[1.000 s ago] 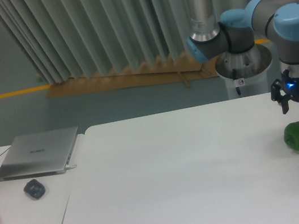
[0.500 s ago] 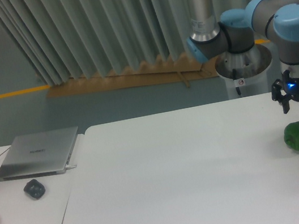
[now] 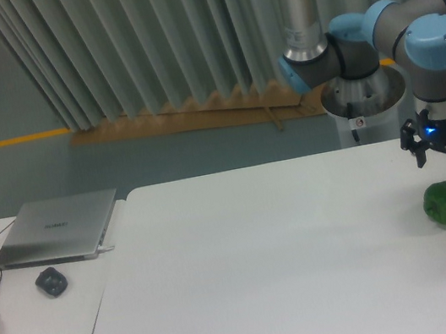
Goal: Place the bread in the basket
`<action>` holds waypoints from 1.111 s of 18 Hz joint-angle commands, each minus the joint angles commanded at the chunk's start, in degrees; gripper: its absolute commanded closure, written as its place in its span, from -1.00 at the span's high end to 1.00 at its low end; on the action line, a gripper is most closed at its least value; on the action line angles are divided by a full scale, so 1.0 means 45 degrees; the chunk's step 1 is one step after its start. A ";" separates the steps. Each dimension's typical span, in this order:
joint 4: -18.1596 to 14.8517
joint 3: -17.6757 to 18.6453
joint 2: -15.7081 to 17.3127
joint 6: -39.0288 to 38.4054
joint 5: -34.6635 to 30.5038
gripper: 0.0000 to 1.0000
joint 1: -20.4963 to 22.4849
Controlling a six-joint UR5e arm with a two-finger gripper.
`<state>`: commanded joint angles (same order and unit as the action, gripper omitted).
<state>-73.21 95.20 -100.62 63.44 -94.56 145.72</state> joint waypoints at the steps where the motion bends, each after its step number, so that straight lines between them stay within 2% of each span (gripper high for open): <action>1: -0.0039 -0.0023 -0.0118 0.0487 -0.0505 1.00 -0.0155; 3: -0.0079 -0.0178 -0.0333 0.0687 -0.1133 1.00 -0.0429; 5: -0.0040 -0.0801 -0.0529 0.0338 -0.1232 1.00 -0.0391; 10: 0.0448 -0.1233 -0.1349 -0.1167 -0.1330 1.00 0.0252; 12: 0.0506 -0.1273 -0.1524 -0.1459 -0.1194 1.00 0.0604; 14: 0.0643 -0.1215 -0.2031 -0.2705 -0.1213 1.00 0.0664; 16: 0.1248 -0.1195 -0.2404 -0.4017 -0.1233 1.00 0.0644; 20: 0.1269 -0.1097 -0.2678 -0.4177 -0.1213 1.00 0.0683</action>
<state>-67.50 90.27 -112.68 44.65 -100.02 148.80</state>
